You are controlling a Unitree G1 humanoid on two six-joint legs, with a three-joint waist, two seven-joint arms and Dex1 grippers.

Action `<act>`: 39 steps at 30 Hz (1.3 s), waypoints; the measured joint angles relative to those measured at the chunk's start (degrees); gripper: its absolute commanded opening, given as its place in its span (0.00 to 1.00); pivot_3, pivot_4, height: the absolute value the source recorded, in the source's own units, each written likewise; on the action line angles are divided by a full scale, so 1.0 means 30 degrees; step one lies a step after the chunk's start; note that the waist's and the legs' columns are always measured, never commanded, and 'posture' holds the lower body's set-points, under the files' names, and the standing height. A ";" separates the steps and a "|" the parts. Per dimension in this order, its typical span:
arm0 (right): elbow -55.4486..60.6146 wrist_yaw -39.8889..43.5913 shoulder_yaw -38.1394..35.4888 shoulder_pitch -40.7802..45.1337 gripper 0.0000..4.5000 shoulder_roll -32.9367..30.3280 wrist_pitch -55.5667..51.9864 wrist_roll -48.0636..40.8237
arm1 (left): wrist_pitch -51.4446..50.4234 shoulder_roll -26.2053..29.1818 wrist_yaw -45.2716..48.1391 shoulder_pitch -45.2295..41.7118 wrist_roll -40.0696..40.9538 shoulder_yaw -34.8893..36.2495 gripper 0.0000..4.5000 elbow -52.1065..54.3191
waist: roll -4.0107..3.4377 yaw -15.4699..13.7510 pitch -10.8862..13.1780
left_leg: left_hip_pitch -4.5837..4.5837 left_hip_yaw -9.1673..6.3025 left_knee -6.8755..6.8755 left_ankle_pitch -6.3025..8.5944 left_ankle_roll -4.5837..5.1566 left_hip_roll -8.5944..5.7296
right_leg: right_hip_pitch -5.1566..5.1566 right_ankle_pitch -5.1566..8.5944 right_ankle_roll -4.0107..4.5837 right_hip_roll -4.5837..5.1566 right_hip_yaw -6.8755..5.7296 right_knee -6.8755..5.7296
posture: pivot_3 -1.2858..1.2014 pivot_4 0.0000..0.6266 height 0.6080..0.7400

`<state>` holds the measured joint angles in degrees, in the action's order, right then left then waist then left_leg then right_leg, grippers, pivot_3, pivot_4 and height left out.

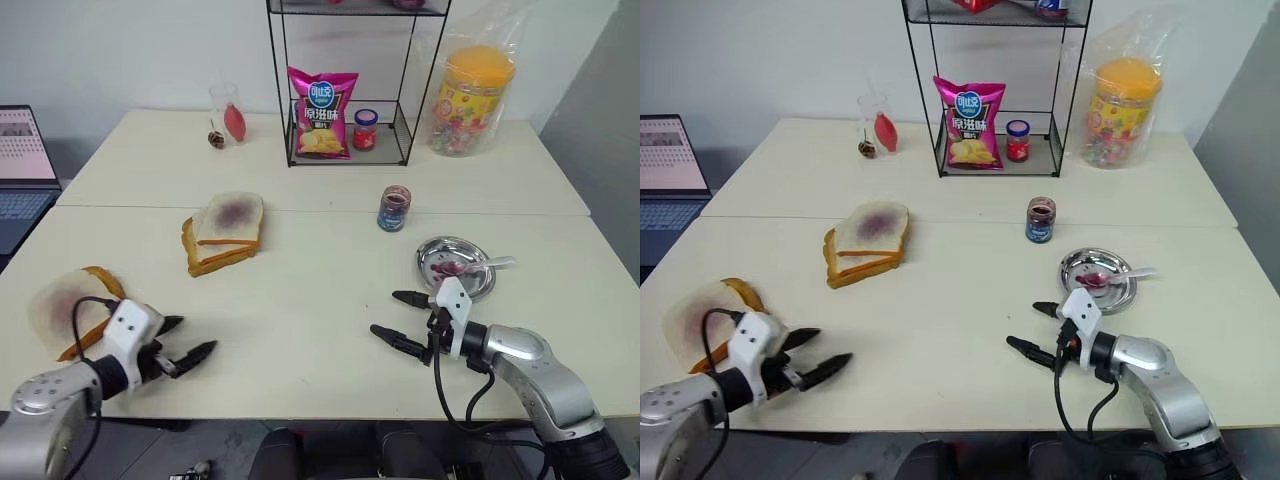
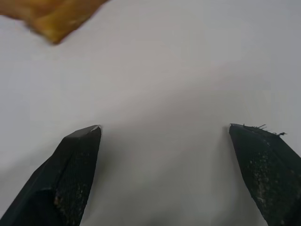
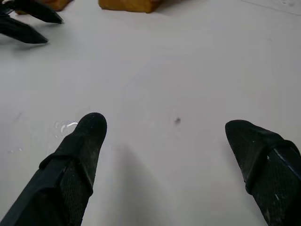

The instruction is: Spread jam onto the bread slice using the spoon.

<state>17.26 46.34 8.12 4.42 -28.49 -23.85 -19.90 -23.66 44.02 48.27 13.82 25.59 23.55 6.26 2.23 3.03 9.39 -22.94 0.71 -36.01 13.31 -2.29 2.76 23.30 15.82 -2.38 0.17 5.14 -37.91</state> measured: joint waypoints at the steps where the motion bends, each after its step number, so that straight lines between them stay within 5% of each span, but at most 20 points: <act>1: -0.0003 0.0055 -0.0003 0.0187 0.99 0.0045 -0.0184 -0.0187 | -0.0244 0.0367 0.0108 -0.0130 0.0254 0.0523 1.00 -0.0510 | 0.0062 0.0002 0.0048 | -0.0001 -0.0006 -0.0001 0.0000 0.0000 0.0003 | 0.0005 0.0000 -0.0001 -0.0001 -0.0012 -0.0019 | 0.52 0.24 1.00; 8: -0.0180 0.0707 0.0308 0.1741 0.99 0.0200 -0.0989 -0.0767 | -0.1258 0.1834 -0.0143 -0.4001 0.1018 0.2617 1.00 -0.4198 | 0.0066 -0.0093 0.0167 | -0.0005 -0.0034 -0.0024 -0.0005 -0.0006 -0.0004 | -0.0010 0.0001 -0.0006 0.0006 -0.0059 -0.0043 | 0.52 0.24 1.00; 19: 0.0426 0.1597 0.1694 0.4212 0.99 0.0750 -0.1978 -0.1428 | -0.5031 -0.0212 -0.1759 -1.2450 0.3575 0.0804 1.00 -0.5401 | 0.0118 -0.0169 0.0162 | -0.0043 -0.0060 -0.0024 -0.0001 -0.0023 -0.0012 | -0.0001 -0.0117 -0.0048 -0.0018 -0.0073 -0.0052 | 0.52 0.24 1.00; 38: 0.0527 0.0948 0.1828 0.4428 0.99 0.1188 -0.2003 -0.1293 | -0.2738 -0.0995 -0.0182 -1.5500 -0.0054 -0.3508 1.00 -1.1736 | 0.0118 -0.0205 0.0162 | -0.0054 -0.0103 -0.0042 -0.0003 -0.0025 -0.0014 | -0.0006 -0.0120 -0.0038 -0.0033 -0.0112 -0.0075 | 0.52 0.24 1.00; 39: 0.0533 0.0848 0.1827 0.4324 1.00 0.1190 -0.2002 -0.1290 | -0.2657 -0.0996 0.0001 -1.5650 -0.0146 -0.3584 0.92 -1.1918 | 0.0118 -0.0210 0.0162 | -0.0056 -0.0109 -0.0042 -0.0003 -0.0025 -0.0014 | -0.0006 -0.0120 -0.0037 -0.0033 -0.0117 -0.0076 | 0.52 0.24 1.00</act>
<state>18.86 48.88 13.60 17.40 -24.92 -29.86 -23.77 -31.63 41.03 48.27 -33.13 25.16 12.79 -29.49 2.59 2.40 9.87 -23.10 0.38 -36.13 13.30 -2.37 2.72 23.28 15.46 -2.49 0.07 4.79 -38.14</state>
